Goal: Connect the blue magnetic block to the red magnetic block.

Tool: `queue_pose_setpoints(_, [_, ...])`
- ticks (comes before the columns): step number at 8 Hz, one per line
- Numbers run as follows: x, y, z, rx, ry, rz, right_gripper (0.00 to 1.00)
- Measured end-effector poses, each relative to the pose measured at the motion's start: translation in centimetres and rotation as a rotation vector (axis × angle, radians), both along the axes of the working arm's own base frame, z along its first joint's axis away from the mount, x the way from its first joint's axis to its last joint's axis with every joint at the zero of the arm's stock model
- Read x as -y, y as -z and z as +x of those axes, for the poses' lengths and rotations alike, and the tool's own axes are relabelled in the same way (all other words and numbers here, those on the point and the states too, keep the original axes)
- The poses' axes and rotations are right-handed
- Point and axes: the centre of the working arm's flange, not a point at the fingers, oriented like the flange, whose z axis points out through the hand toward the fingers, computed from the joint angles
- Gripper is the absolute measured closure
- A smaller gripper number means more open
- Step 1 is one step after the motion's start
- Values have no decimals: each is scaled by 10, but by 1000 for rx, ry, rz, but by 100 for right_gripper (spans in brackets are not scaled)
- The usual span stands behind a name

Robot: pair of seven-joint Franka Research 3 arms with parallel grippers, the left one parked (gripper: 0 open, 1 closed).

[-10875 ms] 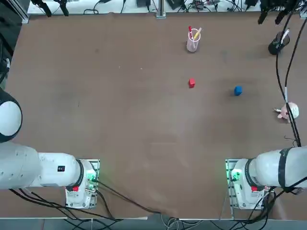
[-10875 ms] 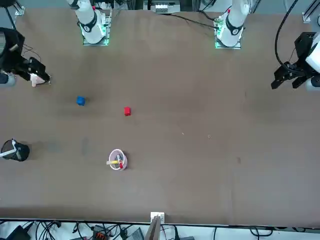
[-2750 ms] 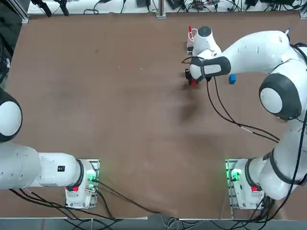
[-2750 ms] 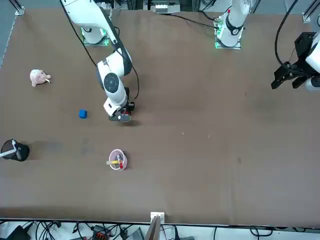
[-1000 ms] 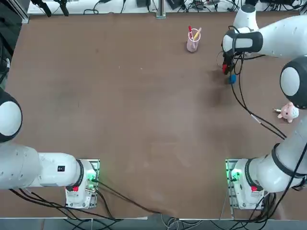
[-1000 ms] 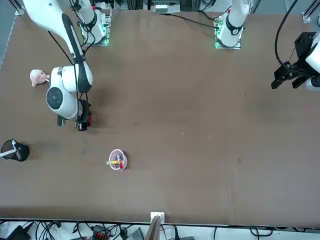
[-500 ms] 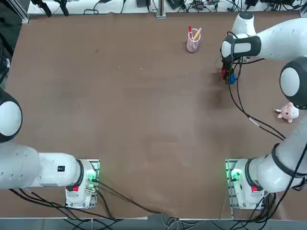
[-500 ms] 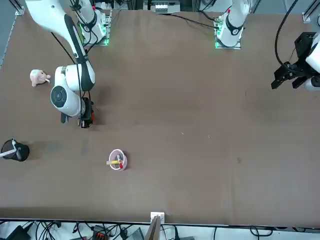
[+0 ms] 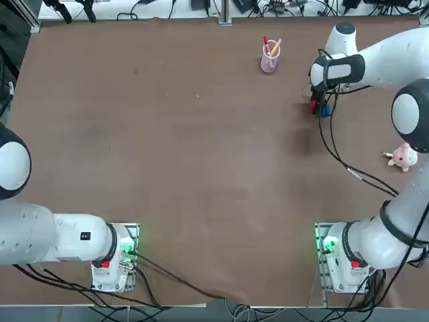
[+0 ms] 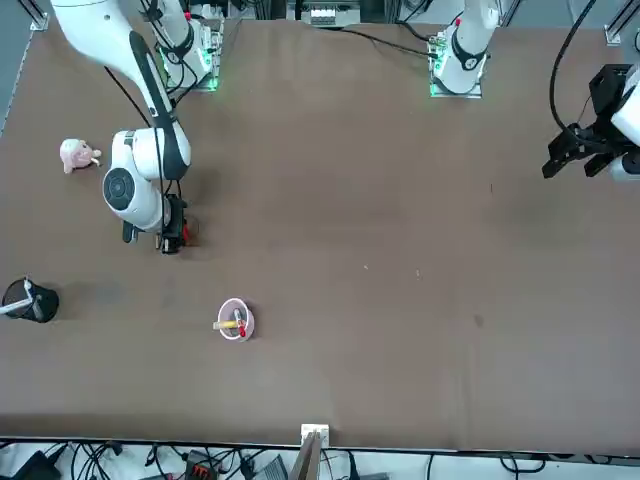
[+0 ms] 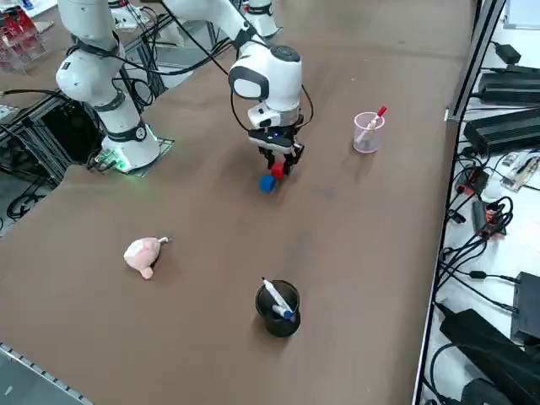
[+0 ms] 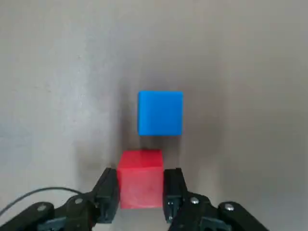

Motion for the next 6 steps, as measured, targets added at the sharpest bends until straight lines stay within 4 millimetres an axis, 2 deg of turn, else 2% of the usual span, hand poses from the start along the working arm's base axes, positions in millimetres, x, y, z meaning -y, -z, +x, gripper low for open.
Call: queue_pose_setpoints(6, [10, 4, -3, 8, 20, 2, 52])
